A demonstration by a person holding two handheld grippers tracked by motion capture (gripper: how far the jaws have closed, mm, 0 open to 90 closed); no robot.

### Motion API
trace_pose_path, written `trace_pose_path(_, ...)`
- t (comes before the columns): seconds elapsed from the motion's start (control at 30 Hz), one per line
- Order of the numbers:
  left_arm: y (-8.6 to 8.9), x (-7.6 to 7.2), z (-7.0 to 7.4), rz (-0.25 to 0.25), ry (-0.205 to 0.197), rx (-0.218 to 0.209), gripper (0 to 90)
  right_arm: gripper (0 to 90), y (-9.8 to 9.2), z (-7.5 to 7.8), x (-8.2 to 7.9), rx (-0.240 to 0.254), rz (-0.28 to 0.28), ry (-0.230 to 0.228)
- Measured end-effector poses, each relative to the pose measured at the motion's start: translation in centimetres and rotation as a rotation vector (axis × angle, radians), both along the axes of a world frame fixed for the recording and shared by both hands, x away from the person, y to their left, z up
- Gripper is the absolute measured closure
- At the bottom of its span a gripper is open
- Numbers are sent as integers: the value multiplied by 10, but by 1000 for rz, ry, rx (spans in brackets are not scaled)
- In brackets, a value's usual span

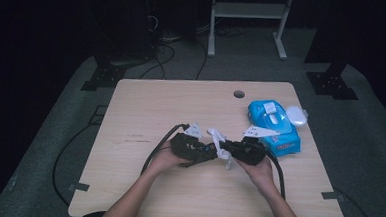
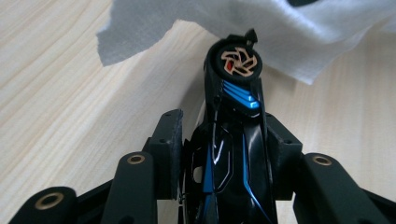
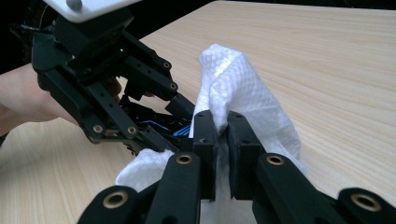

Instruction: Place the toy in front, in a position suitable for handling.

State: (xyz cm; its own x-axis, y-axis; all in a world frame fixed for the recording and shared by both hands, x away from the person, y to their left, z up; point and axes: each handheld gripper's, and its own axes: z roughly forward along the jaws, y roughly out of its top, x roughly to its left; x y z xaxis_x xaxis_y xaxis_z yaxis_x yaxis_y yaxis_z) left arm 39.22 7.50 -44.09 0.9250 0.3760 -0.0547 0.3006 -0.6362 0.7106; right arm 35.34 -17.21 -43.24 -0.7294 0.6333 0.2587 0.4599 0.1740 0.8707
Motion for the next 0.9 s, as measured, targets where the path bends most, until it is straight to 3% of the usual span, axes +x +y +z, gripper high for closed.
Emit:
trace_pose_path(0.1,4,1,4,-4,0,-25,546,826,0,0,0,-1,-3,2)
trace_pose_path(0.13,8,1,10,-3,1,-60,545,826,-1,0,1,-3,-4,3)
trace_pose_path(0.17,8,1,10,-3,1,-60,544,826,-1,-1,2,-3,-6,0)
trace_pose_path(0.2,11,1,14,8,1,-99,546,826,-1,-1,2,-1,-8,6)
trace_pose_path(0.23,13,1,16,8,3,-109,548,826,-1,-2,2,-1,-7,8)
trace_pose_path(0.4,20,4,18,26,6,-129,548,826,0,-2,1,-10,-4,8)
trace_pose_path(0.7,21,7,12,31,30,-116,553,827,-3,0,2,10,-15,-1)
trace_pose_path(0.73,18,5,9,29,23,-80,553,826,-3,0,2,12,-16,-2)
trace_pose_path(0.9,16,5,8,29,21,-70,551,827,-4,1,1,9,-16,-5)
